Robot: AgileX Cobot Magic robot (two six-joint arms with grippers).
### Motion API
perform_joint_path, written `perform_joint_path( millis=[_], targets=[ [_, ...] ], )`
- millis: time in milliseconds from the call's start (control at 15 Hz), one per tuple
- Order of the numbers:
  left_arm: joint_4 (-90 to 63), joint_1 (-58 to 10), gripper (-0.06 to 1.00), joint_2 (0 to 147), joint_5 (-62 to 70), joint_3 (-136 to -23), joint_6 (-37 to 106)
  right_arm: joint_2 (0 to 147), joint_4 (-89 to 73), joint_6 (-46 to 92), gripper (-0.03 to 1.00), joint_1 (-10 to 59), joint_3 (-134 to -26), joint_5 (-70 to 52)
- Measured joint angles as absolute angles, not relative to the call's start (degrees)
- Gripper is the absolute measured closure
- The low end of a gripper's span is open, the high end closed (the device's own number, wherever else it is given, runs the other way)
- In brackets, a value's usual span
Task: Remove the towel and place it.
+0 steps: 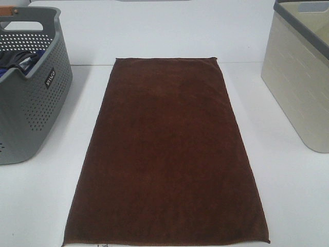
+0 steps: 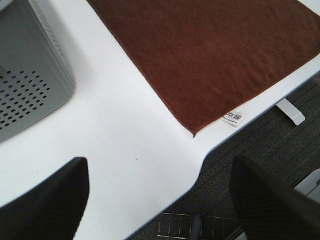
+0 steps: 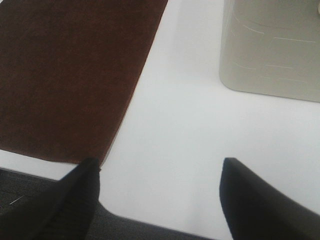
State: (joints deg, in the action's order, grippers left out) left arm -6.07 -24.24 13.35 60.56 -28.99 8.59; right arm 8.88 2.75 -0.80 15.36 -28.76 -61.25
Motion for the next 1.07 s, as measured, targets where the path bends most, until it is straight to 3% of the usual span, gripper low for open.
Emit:
perform_joint_path(
  millis=[600, 733, 867, 1067],
  targets=[
    [-6.13, -23.20, 0.20, 13.29, 60.56, -28.99, 8.65, 8.88, 2.75, -0.86, 0.32, 14.50, -28.76, -61.25],
    [-6.13, -17.59, 0.20, 12.83, 60.50, -28.99, 8.65, 8.88, 2.75, -0.86, 0.32, 9.57, -28.76, -61.25],
    [-6.13, -7.73, 0.20, 9.40, 60.50, -28.99, 8.65, 6.02, 2.75, -0.92, 0.32, 2.01, -28.76, -61.02],
    [-6.07, -2.81, 0.20, 4.24, 60.45, -28.99, 8.65, 1.66, 2.75, -0.92, 0.32, 0.23, -28.76, -61.02]
  ],
)
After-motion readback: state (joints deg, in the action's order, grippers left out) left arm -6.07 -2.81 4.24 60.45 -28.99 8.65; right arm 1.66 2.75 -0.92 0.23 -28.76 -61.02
